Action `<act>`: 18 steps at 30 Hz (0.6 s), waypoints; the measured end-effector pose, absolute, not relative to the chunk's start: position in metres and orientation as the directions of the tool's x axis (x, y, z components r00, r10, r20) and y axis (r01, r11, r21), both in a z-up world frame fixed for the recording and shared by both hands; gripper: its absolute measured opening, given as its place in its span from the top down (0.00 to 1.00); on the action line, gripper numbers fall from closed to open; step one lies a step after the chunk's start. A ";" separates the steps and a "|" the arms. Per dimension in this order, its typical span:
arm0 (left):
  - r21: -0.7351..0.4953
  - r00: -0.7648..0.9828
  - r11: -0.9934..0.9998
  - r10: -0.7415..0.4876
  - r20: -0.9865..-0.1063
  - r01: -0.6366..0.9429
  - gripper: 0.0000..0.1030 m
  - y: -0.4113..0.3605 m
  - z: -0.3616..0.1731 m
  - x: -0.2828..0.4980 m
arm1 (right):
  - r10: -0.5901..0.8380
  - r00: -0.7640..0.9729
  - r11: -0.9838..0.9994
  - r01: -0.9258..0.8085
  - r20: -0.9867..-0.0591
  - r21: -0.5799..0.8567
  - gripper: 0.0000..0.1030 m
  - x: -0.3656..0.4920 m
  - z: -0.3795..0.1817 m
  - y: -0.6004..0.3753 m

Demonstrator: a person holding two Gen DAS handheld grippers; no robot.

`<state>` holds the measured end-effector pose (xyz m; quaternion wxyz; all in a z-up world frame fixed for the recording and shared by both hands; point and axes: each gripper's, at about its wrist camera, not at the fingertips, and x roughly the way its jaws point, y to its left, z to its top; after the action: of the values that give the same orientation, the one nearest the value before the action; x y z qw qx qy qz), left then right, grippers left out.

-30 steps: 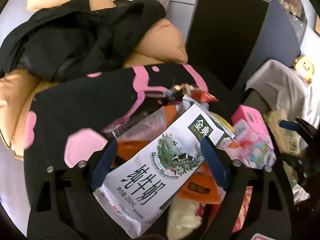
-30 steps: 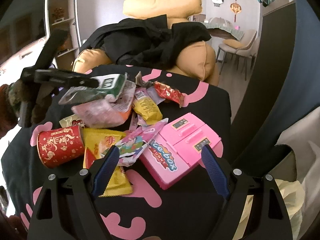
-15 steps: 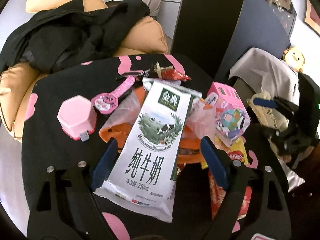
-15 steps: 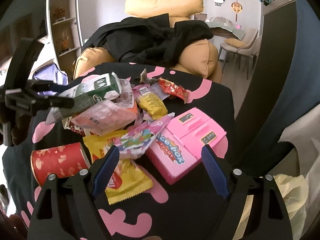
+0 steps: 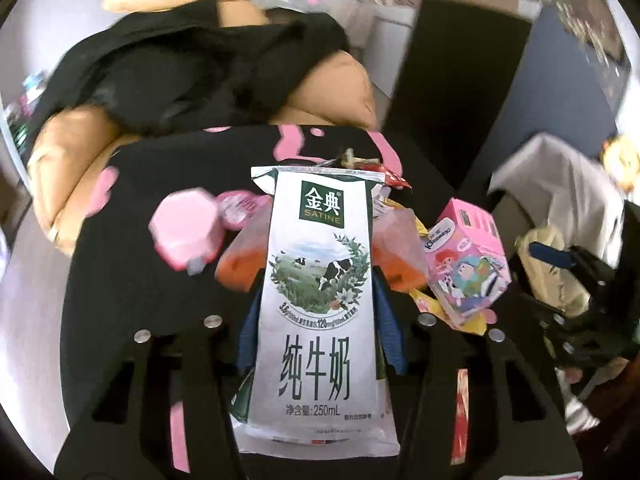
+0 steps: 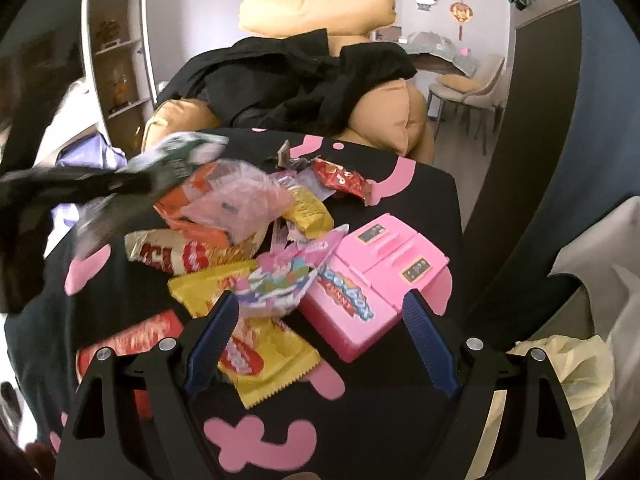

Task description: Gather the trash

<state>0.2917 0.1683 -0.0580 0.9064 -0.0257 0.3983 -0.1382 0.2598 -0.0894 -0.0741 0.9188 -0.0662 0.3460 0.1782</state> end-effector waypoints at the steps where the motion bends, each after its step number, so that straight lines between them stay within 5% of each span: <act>1: -0.177 0.657 0.965 -0.260 -0.708 0.192 0.54 0.175 -0.059 0.280 | 0.282 0.693 0.930 -0.368 -0.664 0.011 0.22 0.266 -0.075 -0.087; 9: -0.283 0.673 0.959 -0.207 -0.710 -0.003 0.54 0.215 -0.081 0.224 | 0.198 0.671 0.917 -0.385 -0.714 -0.108 0.53 0.295 -0.091 -0.049; 13: -0.321 0.659 0.947 -0.224 -0.718 -0.028 0.54 0.223 -0.096 0.210 | 0.153 0.693 0.899 -0.395 -0.705 -0.192 0.84 0.290 -0.091 -0.038; 18: -0.348 0.664 0.937 -0.246 -0.706 -0.023 0.44 0.228 -0.099 0.203 | 0.193 0.674 0.896 -0.417 -0.713 -0.151 0.90 0.282 -0.080 -0.043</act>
<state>0.2031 0.2278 -0.0993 0.8969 -0.1662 0.4050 -0.0622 0.2820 -0.0428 -0.0801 0.9020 -0.1528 0.3666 0.1693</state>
